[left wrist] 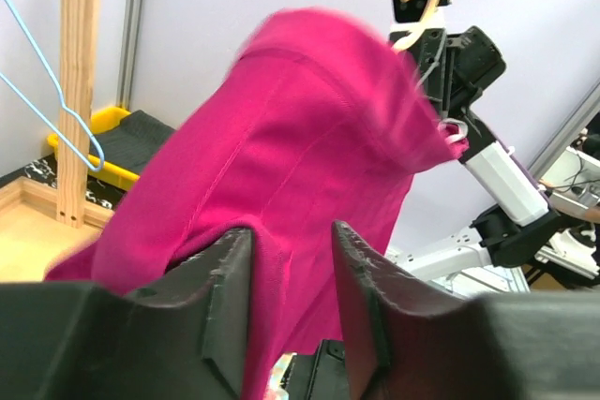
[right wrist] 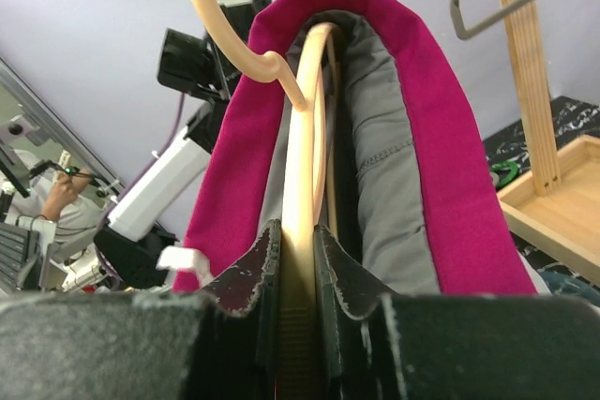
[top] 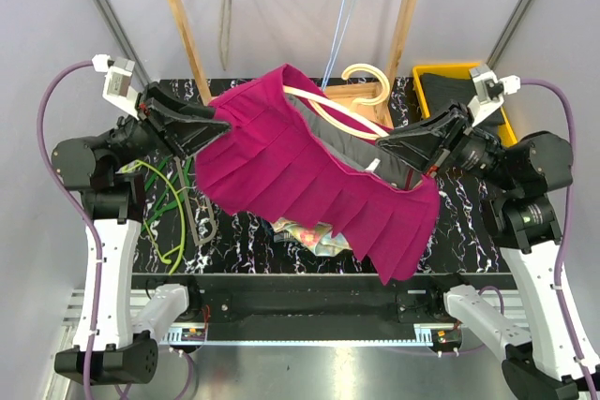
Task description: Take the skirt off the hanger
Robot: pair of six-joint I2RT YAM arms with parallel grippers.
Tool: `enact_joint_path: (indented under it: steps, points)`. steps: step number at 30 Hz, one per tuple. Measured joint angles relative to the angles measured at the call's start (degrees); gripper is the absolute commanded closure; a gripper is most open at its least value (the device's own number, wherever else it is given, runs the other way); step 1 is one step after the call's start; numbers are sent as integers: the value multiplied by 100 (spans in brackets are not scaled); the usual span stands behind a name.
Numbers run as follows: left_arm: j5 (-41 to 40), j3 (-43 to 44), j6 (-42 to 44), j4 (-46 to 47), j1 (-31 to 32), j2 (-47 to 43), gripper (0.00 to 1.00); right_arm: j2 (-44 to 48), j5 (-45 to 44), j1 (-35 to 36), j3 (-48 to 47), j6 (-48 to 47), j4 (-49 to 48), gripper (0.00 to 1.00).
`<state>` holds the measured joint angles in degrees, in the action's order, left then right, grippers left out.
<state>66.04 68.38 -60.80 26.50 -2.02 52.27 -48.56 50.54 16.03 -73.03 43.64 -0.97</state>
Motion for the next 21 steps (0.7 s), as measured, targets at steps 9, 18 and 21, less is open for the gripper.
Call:
enact_joint_path:
  steps: [9, 18, 21]
  points:
    - [-26, 350, 363, -214, 291, 122, 1, -63, 7, 190, 280, -417, 260, 100]
    - [-323, 546, 1801, -1740, 332, -26, 1, -299, -22, 317, 310, -518, 439, 100]
    - [-391, 498, 2245, -1987, 352, -61, 1, -310, -39, 321, 291, -511, 433, 100]
